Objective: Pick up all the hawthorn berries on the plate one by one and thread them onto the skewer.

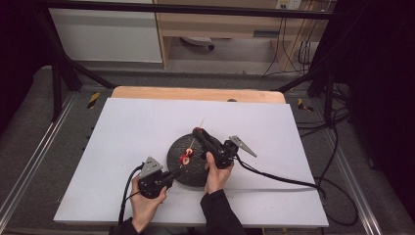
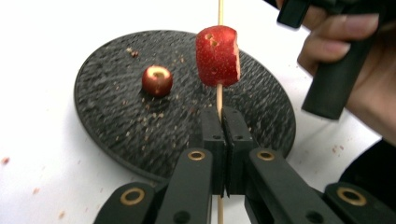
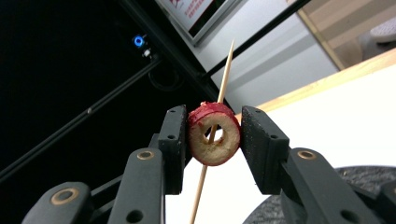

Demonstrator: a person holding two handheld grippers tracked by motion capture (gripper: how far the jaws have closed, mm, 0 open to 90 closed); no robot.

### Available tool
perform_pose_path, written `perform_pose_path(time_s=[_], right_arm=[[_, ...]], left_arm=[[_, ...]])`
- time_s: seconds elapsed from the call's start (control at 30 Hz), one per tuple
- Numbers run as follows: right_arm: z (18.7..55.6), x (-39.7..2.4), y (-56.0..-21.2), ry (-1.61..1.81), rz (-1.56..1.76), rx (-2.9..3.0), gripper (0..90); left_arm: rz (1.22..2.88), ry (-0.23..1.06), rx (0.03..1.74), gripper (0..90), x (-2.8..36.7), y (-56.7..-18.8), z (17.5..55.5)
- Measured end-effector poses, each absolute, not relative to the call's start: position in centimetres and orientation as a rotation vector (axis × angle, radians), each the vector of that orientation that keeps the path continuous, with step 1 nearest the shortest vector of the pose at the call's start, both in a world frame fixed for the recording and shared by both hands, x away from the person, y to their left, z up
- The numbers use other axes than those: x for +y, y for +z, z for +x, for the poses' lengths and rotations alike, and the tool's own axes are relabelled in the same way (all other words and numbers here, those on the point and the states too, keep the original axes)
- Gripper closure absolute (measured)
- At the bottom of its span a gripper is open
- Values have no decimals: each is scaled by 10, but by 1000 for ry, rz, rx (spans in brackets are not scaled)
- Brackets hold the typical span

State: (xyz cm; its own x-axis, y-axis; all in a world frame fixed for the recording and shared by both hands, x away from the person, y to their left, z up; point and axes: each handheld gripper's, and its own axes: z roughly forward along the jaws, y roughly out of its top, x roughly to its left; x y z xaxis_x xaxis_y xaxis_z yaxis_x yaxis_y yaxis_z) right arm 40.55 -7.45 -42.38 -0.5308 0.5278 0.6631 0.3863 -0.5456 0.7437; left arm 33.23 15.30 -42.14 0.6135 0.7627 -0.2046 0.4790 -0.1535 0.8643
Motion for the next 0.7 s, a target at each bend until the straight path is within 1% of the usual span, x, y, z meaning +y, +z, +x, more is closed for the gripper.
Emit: perform_pose_path(time_s=[0.3, 0.57, 0.6, 0.7], right_arm=[[398, -75, -426, 2222, 1469, 1525, 622], [395, -75, -426, 2161, 1463, 1618, 614], [395, -75, -427, 2149, 1460, 1638, 603], [395, -76, -426, 2117, 1451, 1689, 507]], left_arm=[[1816, 330, 965, 885, 148, -413, 348], [1828, 321, 953, 885, 149, -417, 349], [1828, 323, 952, 885, 150, -417, 349], [1831, 323, 949, 885, 154, -417, 349]])
